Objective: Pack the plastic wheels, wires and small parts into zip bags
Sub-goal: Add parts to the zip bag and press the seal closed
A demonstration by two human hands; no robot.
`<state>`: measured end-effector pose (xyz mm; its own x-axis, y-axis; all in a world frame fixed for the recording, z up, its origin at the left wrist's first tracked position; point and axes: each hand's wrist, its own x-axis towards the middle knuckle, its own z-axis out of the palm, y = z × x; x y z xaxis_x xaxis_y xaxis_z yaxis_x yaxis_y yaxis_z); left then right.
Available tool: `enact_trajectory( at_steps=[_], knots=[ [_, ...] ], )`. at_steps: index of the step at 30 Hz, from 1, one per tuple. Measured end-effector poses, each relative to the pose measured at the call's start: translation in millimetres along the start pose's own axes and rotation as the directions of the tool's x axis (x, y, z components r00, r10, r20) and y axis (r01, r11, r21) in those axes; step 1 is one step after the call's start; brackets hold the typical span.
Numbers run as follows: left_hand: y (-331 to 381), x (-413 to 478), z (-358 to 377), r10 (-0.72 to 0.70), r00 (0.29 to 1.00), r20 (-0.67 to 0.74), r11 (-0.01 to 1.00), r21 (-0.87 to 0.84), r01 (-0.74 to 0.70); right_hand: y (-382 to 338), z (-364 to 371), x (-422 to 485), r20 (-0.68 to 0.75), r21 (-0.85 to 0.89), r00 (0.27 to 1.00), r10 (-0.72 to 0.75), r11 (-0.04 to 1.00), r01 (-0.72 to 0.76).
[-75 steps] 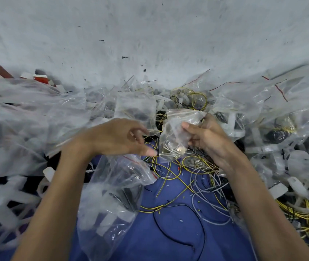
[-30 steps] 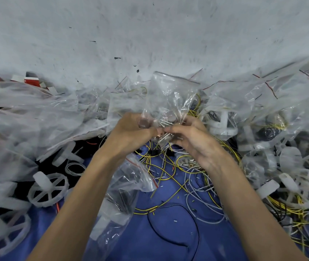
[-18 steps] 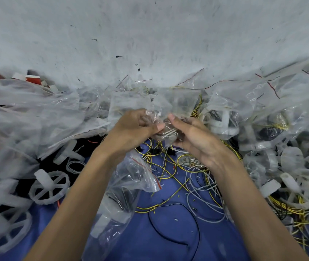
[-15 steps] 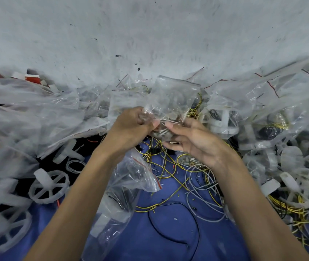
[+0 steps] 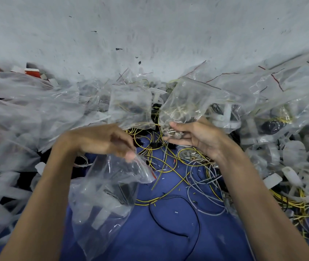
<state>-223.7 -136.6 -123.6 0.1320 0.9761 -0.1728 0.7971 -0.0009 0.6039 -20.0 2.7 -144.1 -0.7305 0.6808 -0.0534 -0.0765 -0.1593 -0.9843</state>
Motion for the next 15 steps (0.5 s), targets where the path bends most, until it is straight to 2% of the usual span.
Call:
enact_trajectory(
  at_steps=[2,4,7,9,12,13,15],
  knots=[
    [1,3,2,0.066,0.997,-0.05,0.993,-0.099,-0.07,2,5,1,-0.007,0.008,1.0,-0.002,1.0,0.002],
    [8,8,4,0.13,0.972,-0.195,0.973,-0.164,-0.163,4,14,1,0.015,0.03,1.0,-0.004,1.0,0.004],
    [22,13,4,0.253,0.863,-0.437,0.938,-0.107,-0.33,7,28,1,0.105,0.055,0.994,-0.028,0.998,0.022],
    [27,14,4,0.294,0.789,-0.54,0.912,-0.089,-0.401,13,35,1,0.106,-0.024,0.992,-0.07,0.997,0.073],
    [26,13,4,0.263,0.748,-0.61,0.927,-0.054,-0.371,14,36,-2,-0.004,-0.324,0.987,-0.161,0.934,0.151],
    [24,12,3,0.25,0.751,-0.611,0.935,-0.048,-0.351,13,35,-3,-0.017,-0.364,0.985,-0.17,0.919,0.152],
    [21,10,2,0.211,0.786,-0.58,0.95,-0.066,-0.304,11,31,-5,-0.043,-0.33,0.989,-0.144,0.936,0.122]
  ],
)
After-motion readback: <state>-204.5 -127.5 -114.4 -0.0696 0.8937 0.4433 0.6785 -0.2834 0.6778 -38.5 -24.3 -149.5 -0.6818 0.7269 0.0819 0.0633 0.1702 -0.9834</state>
